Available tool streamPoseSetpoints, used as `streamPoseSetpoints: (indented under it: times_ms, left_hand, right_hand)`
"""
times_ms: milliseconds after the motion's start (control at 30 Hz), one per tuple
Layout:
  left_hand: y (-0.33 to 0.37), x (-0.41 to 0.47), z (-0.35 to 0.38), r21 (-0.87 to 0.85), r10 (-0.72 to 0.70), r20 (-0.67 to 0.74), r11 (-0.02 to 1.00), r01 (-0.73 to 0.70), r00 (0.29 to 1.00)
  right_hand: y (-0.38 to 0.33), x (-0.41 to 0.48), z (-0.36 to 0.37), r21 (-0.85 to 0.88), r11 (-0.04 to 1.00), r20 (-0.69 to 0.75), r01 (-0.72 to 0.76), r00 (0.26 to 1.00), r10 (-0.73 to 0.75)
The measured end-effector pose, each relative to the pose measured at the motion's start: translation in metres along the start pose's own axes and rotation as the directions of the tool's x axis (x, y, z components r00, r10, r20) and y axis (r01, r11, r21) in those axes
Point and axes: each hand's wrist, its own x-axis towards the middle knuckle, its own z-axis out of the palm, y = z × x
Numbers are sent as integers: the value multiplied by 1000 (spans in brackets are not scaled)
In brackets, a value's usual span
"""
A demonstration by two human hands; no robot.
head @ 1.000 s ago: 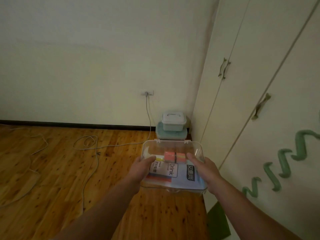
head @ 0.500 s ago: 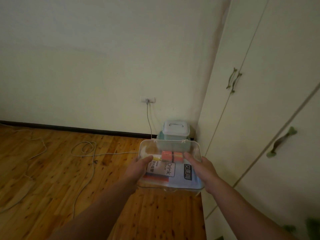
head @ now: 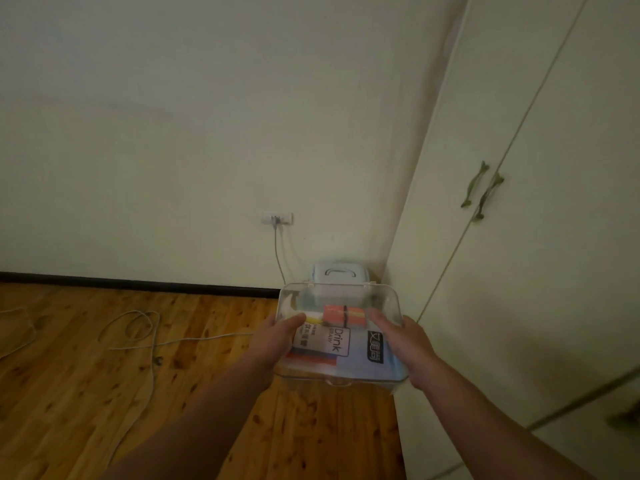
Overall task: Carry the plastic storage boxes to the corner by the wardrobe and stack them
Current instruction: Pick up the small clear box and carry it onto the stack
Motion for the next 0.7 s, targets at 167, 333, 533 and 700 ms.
streamPoseSetpoints:
  times_ms: [167,333,533,700]
  left_hand:
    - [33,59,-7,-13,3,23,1000,-3,1000]
    - [54,106,-10,-17,-10,48,1000,11,999]
    - [72,156,4,5,-32,75,999,31,997]
    - [84,200,24,11,-57,49,998,56,997]
  right_hand:
    - [-36,46,18,71,997,-73,5,997,0]
    - [-48,83,33,93,995,-110,-20,993,30]
    - [-58,139,34,84,995,-117,-54,991,63]
    - [-64,193,28,86,994,-105,-73,991,81]
